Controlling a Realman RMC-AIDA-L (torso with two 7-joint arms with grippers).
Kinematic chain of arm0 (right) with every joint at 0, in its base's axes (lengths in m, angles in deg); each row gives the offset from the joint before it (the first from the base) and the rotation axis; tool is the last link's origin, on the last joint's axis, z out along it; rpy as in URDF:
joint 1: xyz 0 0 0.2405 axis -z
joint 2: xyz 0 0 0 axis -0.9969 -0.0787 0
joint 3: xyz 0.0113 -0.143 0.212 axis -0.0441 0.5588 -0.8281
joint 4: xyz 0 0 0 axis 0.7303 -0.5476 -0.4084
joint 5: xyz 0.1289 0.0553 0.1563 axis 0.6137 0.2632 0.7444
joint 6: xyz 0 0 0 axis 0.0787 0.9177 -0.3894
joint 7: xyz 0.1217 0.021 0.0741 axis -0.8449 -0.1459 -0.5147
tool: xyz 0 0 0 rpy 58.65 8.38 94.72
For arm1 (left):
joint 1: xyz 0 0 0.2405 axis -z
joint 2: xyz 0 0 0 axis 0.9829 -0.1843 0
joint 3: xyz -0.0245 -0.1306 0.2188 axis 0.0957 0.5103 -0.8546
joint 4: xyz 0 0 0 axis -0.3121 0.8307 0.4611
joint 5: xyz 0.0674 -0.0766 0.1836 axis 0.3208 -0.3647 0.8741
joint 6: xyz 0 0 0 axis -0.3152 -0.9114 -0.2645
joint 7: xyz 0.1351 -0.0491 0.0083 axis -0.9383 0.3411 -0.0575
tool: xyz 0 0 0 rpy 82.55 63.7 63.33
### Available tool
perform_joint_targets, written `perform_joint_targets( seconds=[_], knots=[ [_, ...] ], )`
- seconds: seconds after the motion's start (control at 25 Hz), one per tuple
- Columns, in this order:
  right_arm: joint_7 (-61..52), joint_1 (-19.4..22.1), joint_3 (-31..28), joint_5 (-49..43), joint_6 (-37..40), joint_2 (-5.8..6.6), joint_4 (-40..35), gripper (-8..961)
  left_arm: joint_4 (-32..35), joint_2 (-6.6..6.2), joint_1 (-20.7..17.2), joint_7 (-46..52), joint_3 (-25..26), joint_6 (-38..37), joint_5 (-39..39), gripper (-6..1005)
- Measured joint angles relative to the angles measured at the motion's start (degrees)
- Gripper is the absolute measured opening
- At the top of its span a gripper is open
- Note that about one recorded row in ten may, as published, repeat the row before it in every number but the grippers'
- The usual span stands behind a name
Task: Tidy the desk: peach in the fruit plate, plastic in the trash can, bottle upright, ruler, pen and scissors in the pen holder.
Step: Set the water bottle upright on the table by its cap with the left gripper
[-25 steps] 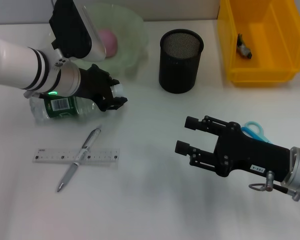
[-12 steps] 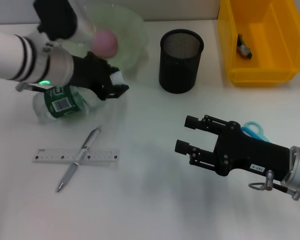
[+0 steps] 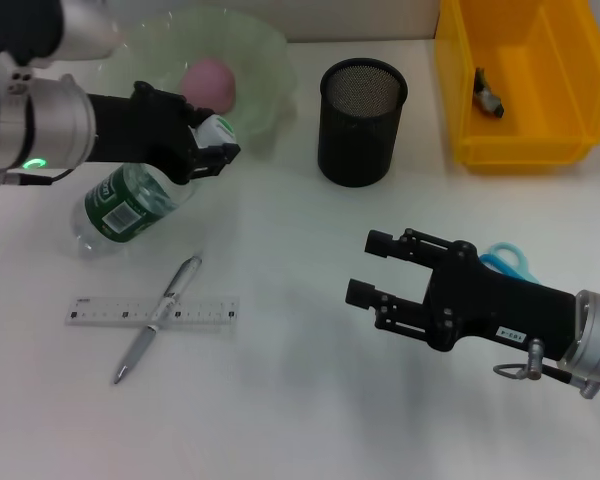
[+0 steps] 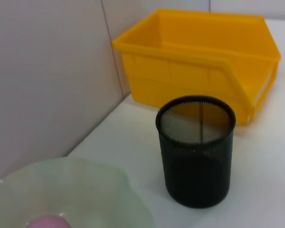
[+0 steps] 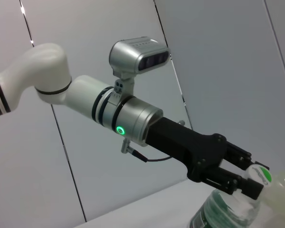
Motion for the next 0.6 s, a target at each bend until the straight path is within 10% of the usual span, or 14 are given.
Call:
perform_joint_targets(
  seconds=[0.6],
  knots=[
    [0.13, -0.09, 0.41, 0.00, 0.00, -0.09, 0.95, 680, 1.97, -0.18, -5.57, -1.06, 4.06, -0.82, -9.18, 468]
  ],
)
